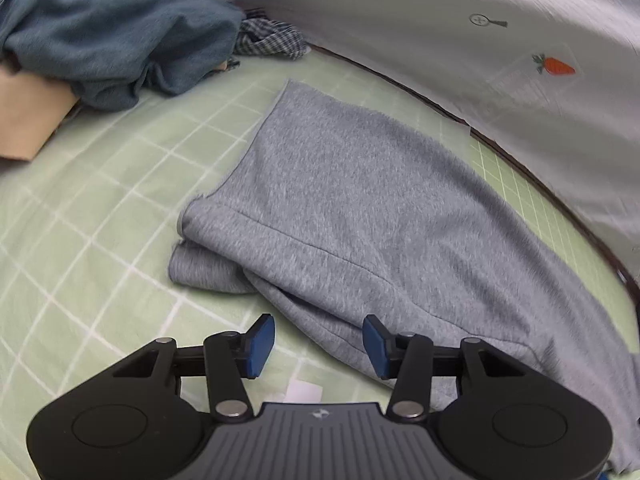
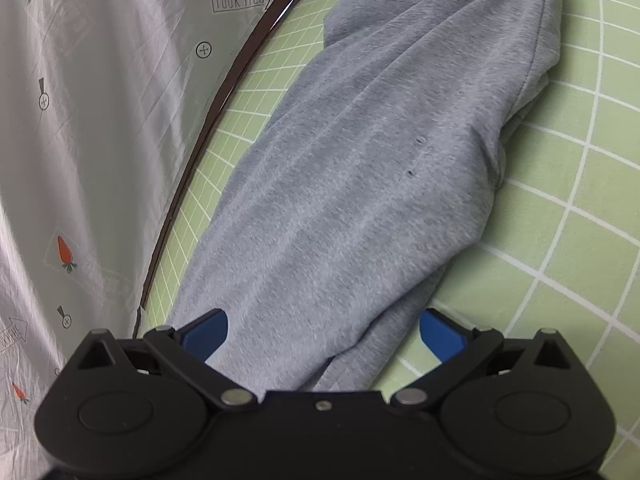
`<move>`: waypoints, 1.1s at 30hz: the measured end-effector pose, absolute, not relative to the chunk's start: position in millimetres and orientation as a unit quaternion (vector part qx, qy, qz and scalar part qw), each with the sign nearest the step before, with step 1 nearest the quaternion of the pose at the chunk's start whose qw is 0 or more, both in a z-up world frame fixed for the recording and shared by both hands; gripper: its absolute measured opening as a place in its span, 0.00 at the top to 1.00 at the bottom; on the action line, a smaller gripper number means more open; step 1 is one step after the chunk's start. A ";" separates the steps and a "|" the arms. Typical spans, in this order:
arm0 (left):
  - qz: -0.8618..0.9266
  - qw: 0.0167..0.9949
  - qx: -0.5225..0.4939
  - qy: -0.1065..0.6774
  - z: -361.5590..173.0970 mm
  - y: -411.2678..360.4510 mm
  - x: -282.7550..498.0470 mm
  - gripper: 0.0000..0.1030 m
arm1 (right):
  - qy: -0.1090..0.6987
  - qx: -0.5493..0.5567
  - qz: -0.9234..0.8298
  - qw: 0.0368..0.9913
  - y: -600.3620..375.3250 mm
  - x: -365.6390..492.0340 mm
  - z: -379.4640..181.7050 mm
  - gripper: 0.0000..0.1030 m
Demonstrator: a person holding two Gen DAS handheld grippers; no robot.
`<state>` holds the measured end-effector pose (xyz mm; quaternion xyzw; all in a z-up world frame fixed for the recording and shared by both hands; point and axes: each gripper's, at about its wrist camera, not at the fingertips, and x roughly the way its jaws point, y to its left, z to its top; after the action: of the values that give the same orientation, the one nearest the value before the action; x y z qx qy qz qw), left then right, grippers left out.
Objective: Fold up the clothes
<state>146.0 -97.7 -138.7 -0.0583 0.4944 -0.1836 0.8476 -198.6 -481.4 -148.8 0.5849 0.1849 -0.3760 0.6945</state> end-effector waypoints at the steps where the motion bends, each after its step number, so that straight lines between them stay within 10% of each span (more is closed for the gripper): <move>1: -0.180 0.850 -0.054 0.493 -139.0 -98.1 148.0 0.52 | 0.186 0.583 -0.376 0.696 -481.2 -198.0 -148.5 0.00; 5: -0.150 0.860 -0.055 0.486 -140.0 -95.6 160.0 0.53 | 0.204 0.567 -0.373 0.705 -478.8 -191.0 -146.0 0.00; 8: -0.132 0.869 -0.034 0.476 -140.6 -90.9 162.6 0.93 | 0.207 0.565 -0.372 0.706 -478.7 -190.4 -145.5 0.00; 13: -0.120 0.871 -0.059 0.473 -142.2 -63.8 151.5 1.00 | 0.201 0.569 -0.373 0.705 -477.9 -193.1 -146.4 0.00; 33: -0.183 0.762 -0.353 0.512 -155.4 -52.6 166.0 0.90 | 0.067 0.702 -0.306 0.639 -485.0 -210.8 -149.6 0.07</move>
<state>166.0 -52.6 -155.4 -0.3526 0.5116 -0.1833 0.7618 -210.8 -485.0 -149.6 0.7023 0.0672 -0.3065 0.6391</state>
